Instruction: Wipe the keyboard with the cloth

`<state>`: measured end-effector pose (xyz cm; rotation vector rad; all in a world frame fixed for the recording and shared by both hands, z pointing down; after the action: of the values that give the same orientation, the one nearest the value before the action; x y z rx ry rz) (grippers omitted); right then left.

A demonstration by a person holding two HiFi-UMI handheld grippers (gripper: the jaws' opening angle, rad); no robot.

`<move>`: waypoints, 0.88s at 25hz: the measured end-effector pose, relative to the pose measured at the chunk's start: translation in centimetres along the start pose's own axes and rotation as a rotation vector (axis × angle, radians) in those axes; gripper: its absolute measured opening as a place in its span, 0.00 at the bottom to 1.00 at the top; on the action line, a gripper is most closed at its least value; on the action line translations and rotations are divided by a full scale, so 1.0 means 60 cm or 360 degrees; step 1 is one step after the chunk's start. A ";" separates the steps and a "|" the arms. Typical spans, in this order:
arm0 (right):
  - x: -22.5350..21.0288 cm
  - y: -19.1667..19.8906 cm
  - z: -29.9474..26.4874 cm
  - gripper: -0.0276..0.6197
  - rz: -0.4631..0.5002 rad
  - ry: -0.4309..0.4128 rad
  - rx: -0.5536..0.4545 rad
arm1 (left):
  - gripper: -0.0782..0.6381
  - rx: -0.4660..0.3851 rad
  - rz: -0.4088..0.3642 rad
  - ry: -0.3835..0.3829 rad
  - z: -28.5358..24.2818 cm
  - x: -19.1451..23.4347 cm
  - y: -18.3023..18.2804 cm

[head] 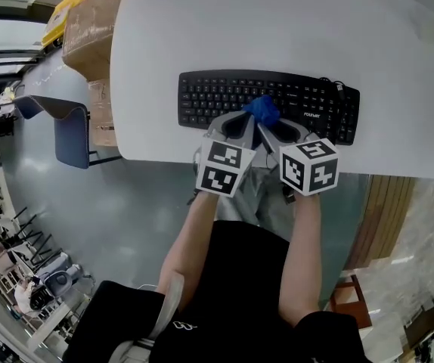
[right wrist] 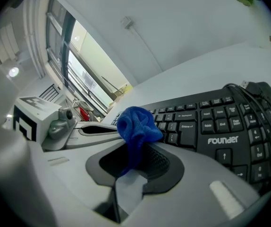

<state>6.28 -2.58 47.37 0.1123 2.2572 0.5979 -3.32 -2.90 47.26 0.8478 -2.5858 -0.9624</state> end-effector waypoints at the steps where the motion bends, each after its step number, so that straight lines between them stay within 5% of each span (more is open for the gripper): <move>1: -0.003 0.000 0.004 0.18 -0.0006 0.0008 -0.0010 | 0.11 0.0000 -0.0005 0.0009 -0.003 -0.004 -0.003; 14: -0.059 -0.001 0.071 0.18 -0.0111 0.0125 -0.0144 | 0.11 -0.0031 -0.0137 0.0165 -0.045 -0.068 -0.049; 22: -0.087 -0.008 0.115 0.18 -0.0029 0.0278 -0.0162 | 0.11 -0.0067 -0.0161 0.0272 -0.072 -0.110 -0.073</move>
<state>14.83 -1.71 46.66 -0.0116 2.3877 0.7362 5.65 -3.83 47.35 1.0118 -2.3909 -0.9244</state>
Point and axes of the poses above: the fingertips, and each gripper's own axes: z backward along the fingers, x to its left, y out of its underside, the point moved 6 cm from there along z, backward along the fingers, and after that the axes turned 9 degrees about -z, right-handed, at the moved point
